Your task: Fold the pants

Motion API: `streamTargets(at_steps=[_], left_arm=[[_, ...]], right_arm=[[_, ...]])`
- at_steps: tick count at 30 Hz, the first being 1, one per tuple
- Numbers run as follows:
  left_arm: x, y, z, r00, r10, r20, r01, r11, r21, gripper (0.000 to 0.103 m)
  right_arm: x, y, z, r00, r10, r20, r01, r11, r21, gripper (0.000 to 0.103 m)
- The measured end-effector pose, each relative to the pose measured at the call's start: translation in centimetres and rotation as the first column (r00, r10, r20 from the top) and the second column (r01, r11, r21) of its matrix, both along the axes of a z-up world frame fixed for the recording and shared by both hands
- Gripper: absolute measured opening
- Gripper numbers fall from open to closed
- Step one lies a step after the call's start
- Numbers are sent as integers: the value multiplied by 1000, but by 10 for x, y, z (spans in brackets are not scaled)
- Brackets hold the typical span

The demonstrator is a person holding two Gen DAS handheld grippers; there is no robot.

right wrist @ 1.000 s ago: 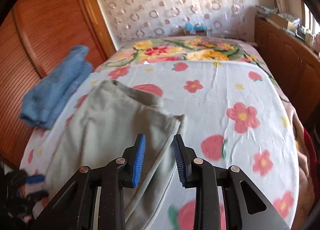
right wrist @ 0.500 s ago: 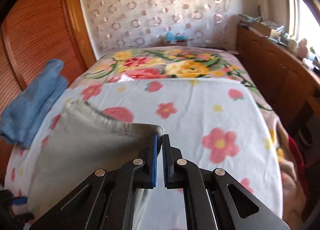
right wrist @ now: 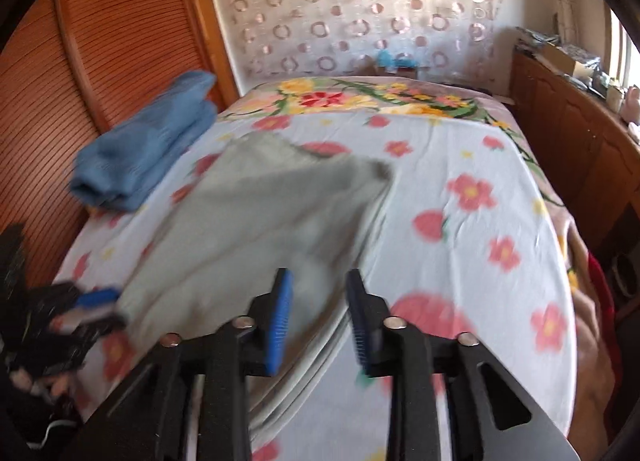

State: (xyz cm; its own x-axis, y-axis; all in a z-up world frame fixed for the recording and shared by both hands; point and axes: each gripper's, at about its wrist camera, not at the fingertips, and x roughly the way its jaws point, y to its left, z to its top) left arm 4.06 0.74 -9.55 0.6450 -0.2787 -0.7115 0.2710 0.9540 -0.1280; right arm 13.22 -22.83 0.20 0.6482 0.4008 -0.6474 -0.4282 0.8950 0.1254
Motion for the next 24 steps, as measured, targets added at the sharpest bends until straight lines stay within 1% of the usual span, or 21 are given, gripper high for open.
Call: streamTargets(at_steps=[1, 2, 5, 9, 14, 18, 22, 24], left_arm=[[0, 0, 1, 1000, 0, 1, 0, 1000, 3, 39], [1, 0, 1, 1000, 1, 2, -1, 1000, 7, 39], [1, 0, 0, 1000, 3, 1, -3, 1000, 12, 39], [1, -1, -1, 1000, 5, -2, -5, 1000, 14, 39], [1, 1, -2, 1000, 5, -4, -5, 1000, 10, 39], [0, 1, -2, 1000, 6, -4, -6, 1000, 8, 39], [-2, 2, -2, 1000, 4, -6, -4, 1000, 1, 39], [-4, 1, -2, 1000, -7, -7, 7, 1000, -4, 33]], right_arm=[[-9, 1, -4, 1000, 7, -3, -6, 1000, 7, 54], [-15, 1, -7, 1000, 11, -7, -11, 1000, 12, 55], [-30, 0, -18, 1000, -6, -17, 6, 1000, -5, 55], [-39, -3, -28, 999, -19, -34, 19, 1000, -4, 55], [-51, -3, -32, 997, -45, -61, 45, 999, -6, 55], [-61, -3, -40, 995, -44, -92, 46, 999, 25, 55], [-72, 1, -38, 995, -37, -88, 40, 999, 26, 55], [-73, 3, -39, 996, -36, -82, 38, 999, 18, 55]])
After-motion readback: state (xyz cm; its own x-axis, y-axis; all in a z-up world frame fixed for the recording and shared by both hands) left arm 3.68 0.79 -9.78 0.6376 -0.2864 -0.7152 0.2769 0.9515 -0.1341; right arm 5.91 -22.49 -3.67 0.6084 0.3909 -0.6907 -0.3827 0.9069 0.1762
